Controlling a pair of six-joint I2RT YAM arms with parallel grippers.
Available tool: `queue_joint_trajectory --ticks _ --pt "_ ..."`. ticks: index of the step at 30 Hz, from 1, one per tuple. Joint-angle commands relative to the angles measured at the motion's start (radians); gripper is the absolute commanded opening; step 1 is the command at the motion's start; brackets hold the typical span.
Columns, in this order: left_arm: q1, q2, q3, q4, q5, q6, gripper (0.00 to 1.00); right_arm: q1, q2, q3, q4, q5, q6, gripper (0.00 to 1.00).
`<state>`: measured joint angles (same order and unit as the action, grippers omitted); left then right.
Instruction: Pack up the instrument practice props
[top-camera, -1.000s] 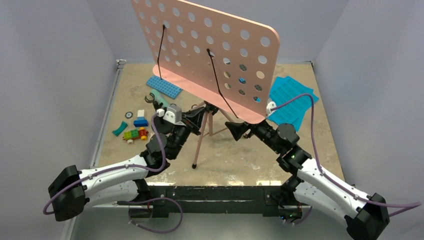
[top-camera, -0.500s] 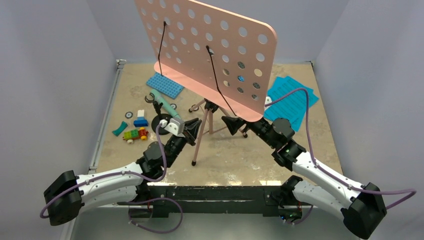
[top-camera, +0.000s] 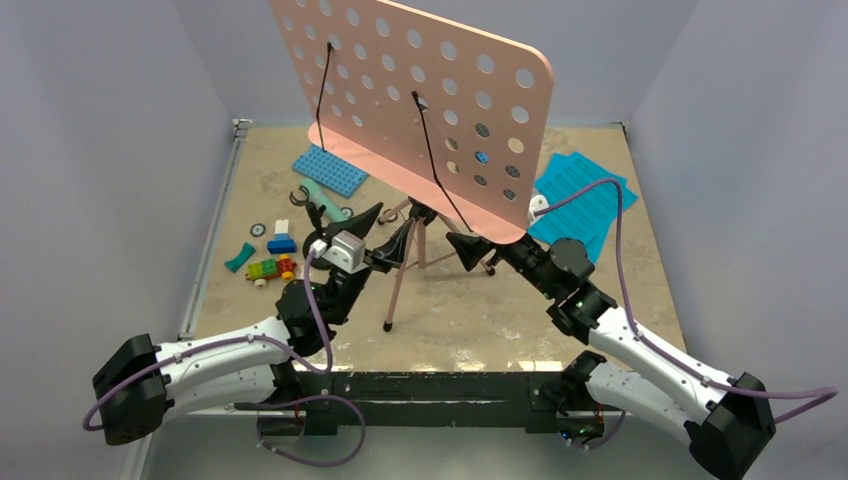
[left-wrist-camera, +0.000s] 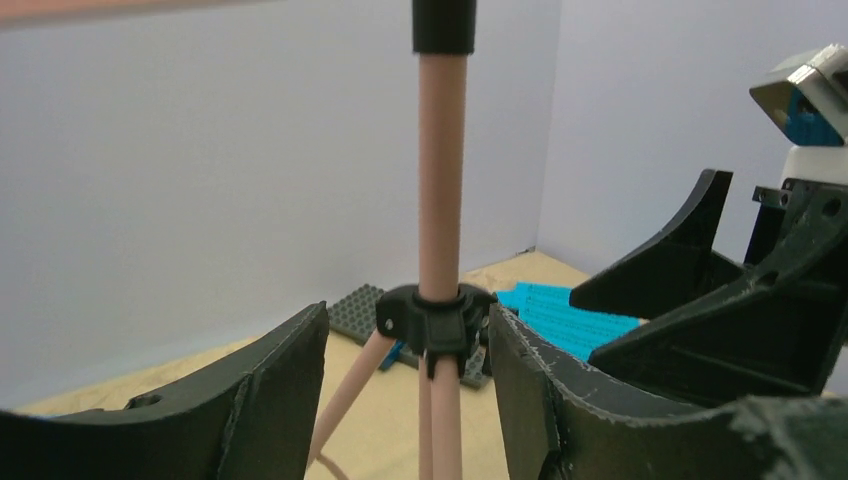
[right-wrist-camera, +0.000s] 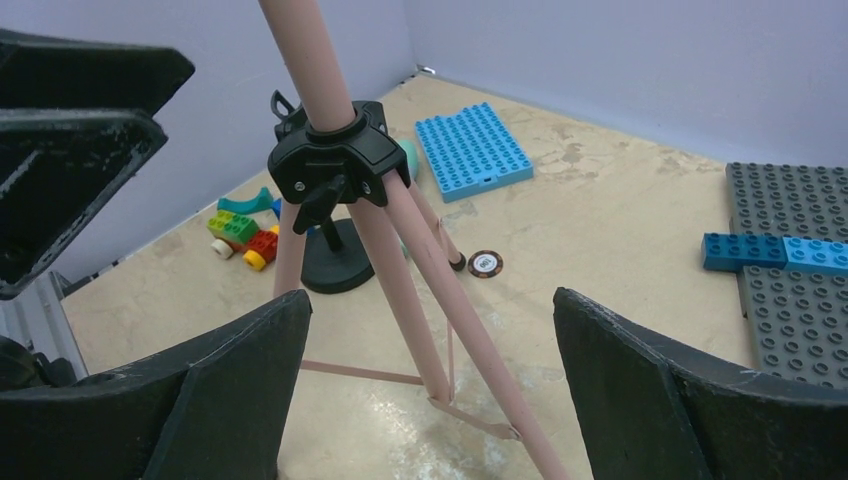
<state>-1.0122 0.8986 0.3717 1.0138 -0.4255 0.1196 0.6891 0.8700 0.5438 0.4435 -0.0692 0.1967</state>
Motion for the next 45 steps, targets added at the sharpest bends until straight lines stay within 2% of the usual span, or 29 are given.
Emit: queue_joint_trajectory --ticks 1,11,17,24,33,40,42,43,45 --pt "0.002 0.103 0.123 0.169 0.055 0.143 0.65 0.003 -0.057 0.005 -0.011 0.024 -0.007 0.95" --pt "0.024 0.286 0.271 0.226 0.108 0.131 0.65 0.003 -0.189 -0.02 -0.109 0.02 0.023 0.95" --pt "0.04 0.363 0.368 0.221 0.089 0.159 0.61 0.003 -0.211 -0.019 -0.124 0.022 0.024 0.95" --pt "0.061 0.415 0.433 0.195 0.083 0.17 0.54 0.003 -0.229 -0.03 -0.127 0.02 0.027 0.95" --pt "0.068 0.45 0.47 0.19 0.073 0.191 0.3 0.003 -0.233 -0.032 -0.137 0.023 0.023 0.95" --pt "0.07 0.459 0.473 0.208 0.054 0.195 0.32 0.003 -0.231 -0.033 -0.132 0.021 0.031 0.95" --pt "0.07 0.465 0.473 0.212 0.044 0.192 0.26 0.003 -0.228 -0.031 -0.129 0.017 0.035 0.95" --pt "0.07 0.466 0.475 0.212 0.038 0.186 0.19 0.003 -0.228 -0.029 -0.129 0.015 0.036 0.94" --pt "0.07 0.47 0.473 0.213 0.027 0.179 0.01 0.003 -0.225 -0.026 -0.131 0.013 0.04 0.94"
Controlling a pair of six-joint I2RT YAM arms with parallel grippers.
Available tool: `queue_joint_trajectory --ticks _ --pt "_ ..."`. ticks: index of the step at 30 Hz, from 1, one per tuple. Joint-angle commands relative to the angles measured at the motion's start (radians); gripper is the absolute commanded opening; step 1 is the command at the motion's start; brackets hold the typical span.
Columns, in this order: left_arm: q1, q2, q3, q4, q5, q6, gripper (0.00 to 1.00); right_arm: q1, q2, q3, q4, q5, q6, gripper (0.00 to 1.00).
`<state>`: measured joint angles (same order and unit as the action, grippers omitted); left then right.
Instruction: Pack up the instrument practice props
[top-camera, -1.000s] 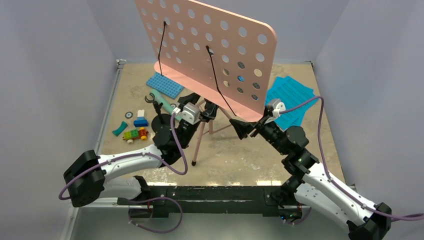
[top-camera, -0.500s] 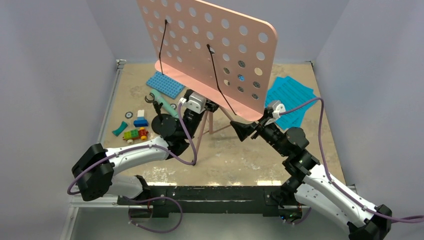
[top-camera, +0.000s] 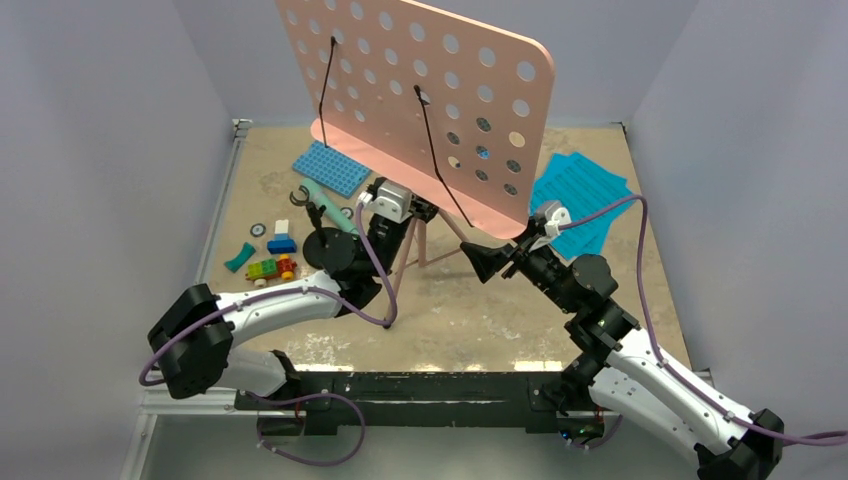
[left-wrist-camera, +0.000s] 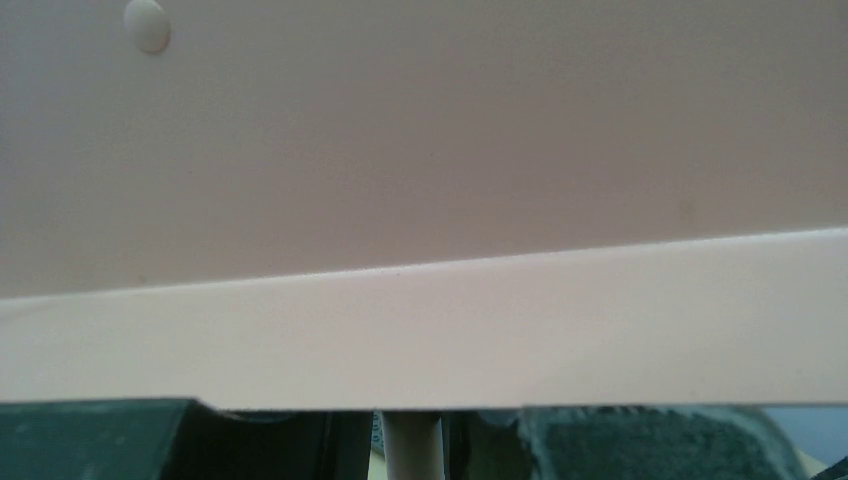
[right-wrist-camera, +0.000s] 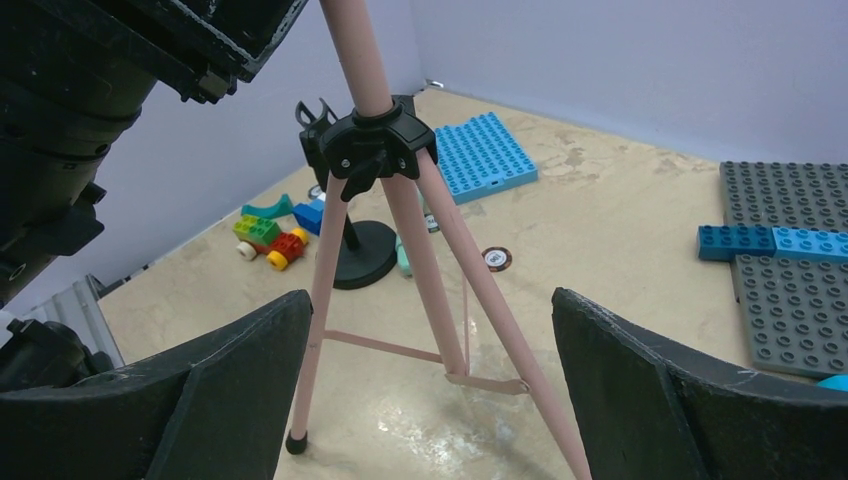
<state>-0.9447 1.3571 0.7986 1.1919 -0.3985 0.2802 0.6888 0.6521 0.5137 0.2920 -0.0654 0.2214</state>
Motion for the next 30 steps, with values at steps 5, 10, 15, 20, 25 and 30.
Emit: queue_joint_trajectory --ticks 5,10,15,20,25,30 --pt "0.003 -0.01 0.027 -0.001 -0.028 -0.018 0.0 0.003 -0.008 0.009 0.006 0.008 0.017 0.94" --pt "0.003 -0.099 0.009 -0.186 -0.032 -0.1 0.0 0.003 0.002 -0.001 0.021 -0.013 -0.009 0.94" --pt "0.001 -0.183 -0.072 -0.286 -0.032 -0.166 0.0 0.003 0.045 -0.011 0.083 -0.053 -0.04 0.95" --pt "-0.003 -0.24 -0.158 -0.313 -0.039 -0.186 0.0 0.031 0.114 0.02 0.129 -0.099 -0.069 0.95" --pt "-0.01 -0.268 -0.226 -0.312 -0.066 -0.212 0.0 0.096 0.195 0.073 0.143 -0.108 -0.106 0.96" --pt "-0.021 -0.291 -0.28 -0.307 -0.095 -0.218 0.0 0.127 0.239 0.077 0.19 -0.108 -0.109 0.96"
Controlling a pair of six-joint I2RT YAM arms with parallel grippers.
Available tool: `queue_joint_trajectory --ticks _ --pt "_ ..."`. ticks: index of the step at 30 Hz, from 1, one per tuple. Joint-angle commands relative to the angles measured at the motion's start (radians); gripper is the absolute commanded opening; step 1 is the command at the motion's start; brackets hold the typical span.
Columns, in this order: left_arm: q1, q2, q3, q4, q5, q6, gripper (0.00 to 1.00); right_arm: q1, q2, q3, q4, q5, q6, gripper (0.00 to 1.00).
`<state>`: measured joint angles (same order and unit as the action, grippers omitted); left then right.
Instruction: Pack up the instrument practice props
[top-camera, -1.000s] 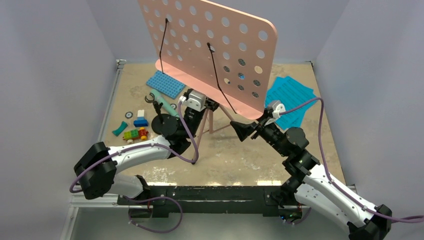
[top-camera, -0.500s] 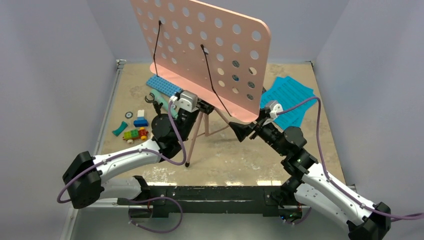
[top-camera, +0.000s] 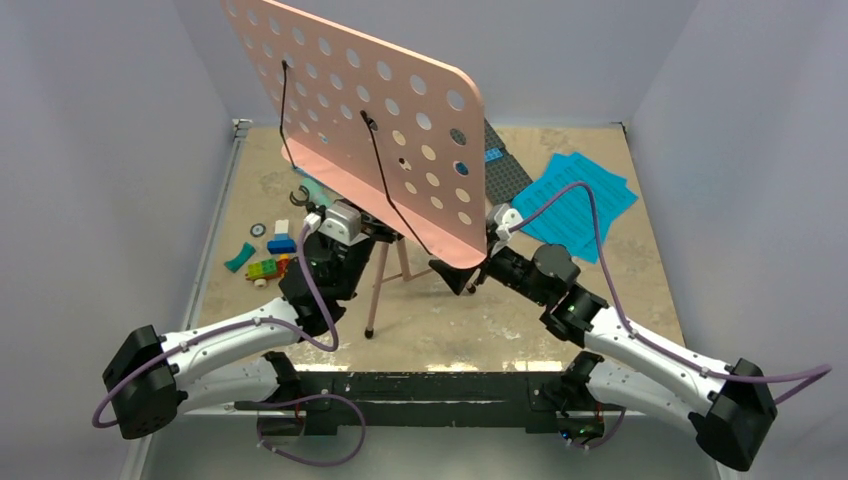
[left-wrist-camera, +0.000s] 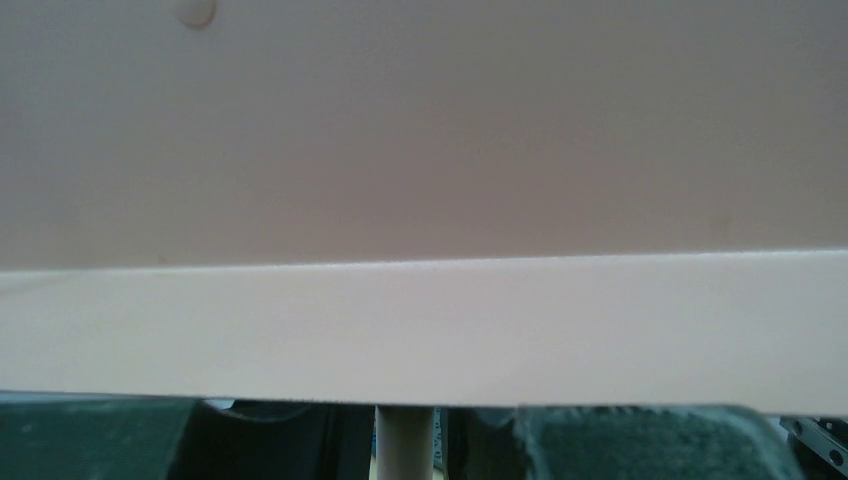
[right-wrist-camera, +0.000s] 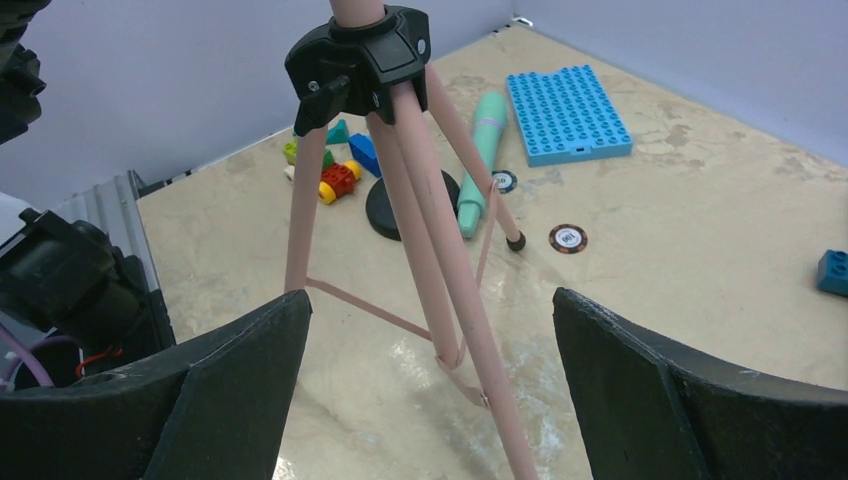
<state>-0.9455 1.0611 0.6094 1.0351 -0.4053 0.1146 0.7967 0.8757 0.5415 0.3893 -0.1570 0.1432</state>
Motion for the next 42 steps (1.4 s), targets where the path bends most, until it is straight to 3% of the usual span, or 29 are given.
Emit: queue_joint_trajectory --ticks 1,24,36,42 --pt "-0.022 0.002 -0.098 -0.153 -0.092 -0.054 0.0 0.025 0.025 0.051 0.098 -0.016 -0.032 0.96" --pt "-0.122 -0.157 -0.24 -0.338 -0.276 -0.098 0.0 0.216 0.306 0.172 0.305 0.163 -0.008 0.99" --pt "-0.153 -0.173 -0.248 -0.38 -0.324 -0.104 0.0 0.334 0.479 0.198 0.434 0.411 0.003 0.99" --pt "-0.184 -0.19 -0.267 -0.409 -0.372 -0.105 0.0 0.373 0.578 0.226 0.532 0.445 0.0 0.99"
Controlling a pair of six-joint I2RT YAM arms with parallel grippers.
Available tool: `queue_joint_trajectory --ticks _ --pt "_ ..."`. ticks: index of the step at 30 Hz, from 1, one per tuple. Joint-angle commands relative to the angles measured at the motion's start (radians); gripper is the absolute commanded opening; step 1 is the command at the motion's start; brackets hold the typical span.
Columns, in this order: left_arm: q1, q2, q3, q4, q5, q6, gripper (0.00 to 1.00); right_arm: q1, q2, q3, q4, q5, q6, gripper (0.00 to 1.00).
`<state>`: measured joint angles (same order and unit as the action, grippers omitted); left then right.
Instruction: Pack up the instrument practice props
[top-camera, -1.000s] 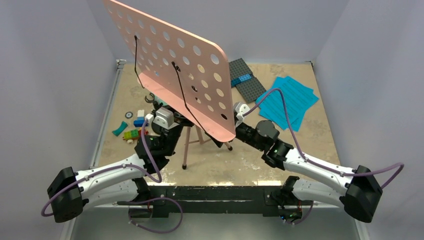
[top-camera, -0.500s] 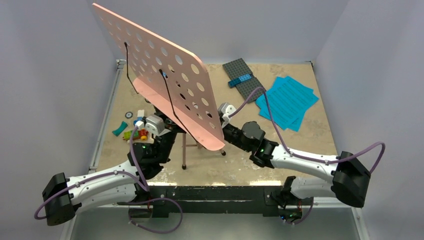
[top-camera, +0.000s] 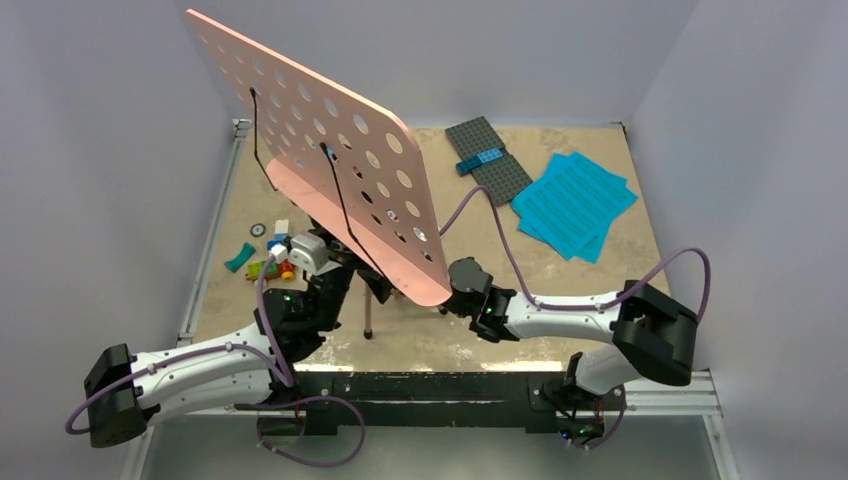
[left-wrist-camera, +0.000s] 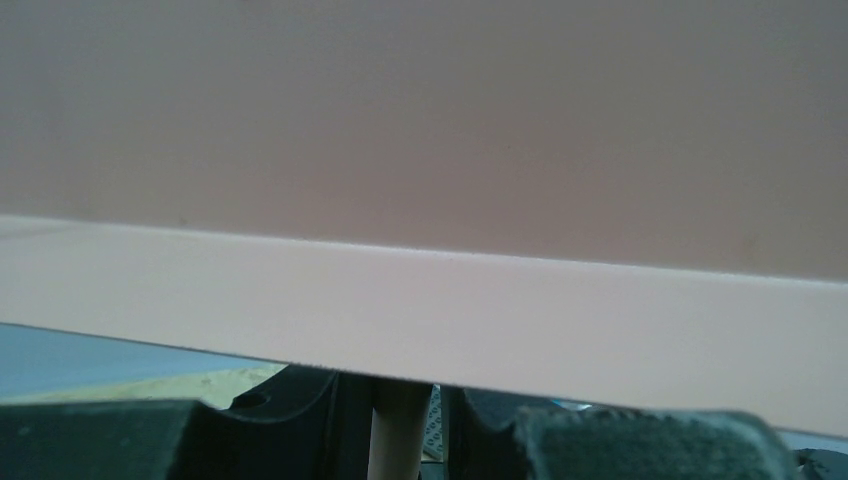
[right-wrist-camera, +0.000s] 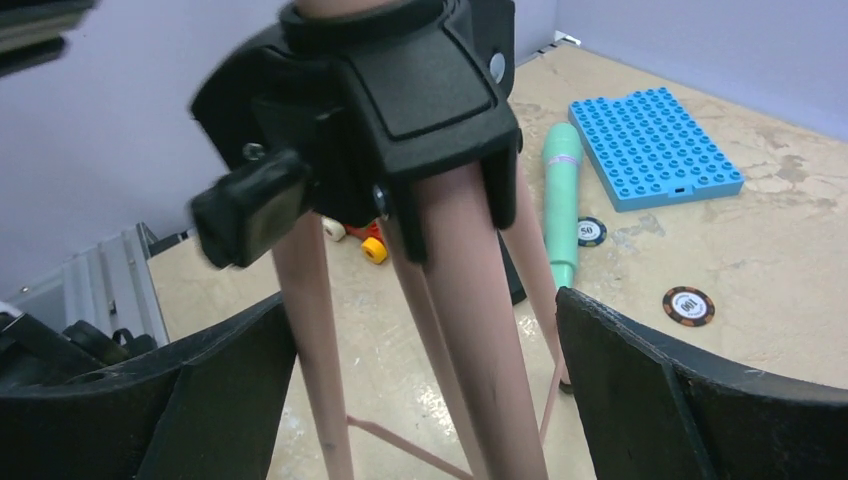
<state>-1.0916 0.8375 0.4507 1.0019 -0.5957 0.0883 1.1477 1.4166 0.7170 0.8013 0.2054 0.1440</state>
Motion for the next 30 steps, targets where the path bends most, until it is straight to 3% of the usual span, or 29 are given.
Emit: queue_joint_trajectory --ticks 1,9,14,24,30 --pt "-0.04 0.024 -0.114 -0.387 -0.188 -0.079 0.0 0.031 0.046 0.053 0.135 0.092 -0.004 0.99" --pt "-0.055 -0.045 -0.136 -0.436 -0.223 -0.113 0.0 0.057 0.118 0.152 0.039 0.245 -0.004 0.99" --pt "-0.059 -0.05 -0.128 -0.417 -0.214 -0.098 0.0 0.057 0.143 0.153 0.033 0.276 -0.002 0.89" --pt "-0.06 -0.033 -0.114 -0.307 -0.158 -0.01 0.0 0.057 0.134 0.118 -0.009 0.265 -0.048 0.41" --pt "-0.06 -0.001 -0.083 -0.215 -0.1 0.039 0.0 0.057 0.121 0.094 -0.013 0.328 -0.079 0.0"
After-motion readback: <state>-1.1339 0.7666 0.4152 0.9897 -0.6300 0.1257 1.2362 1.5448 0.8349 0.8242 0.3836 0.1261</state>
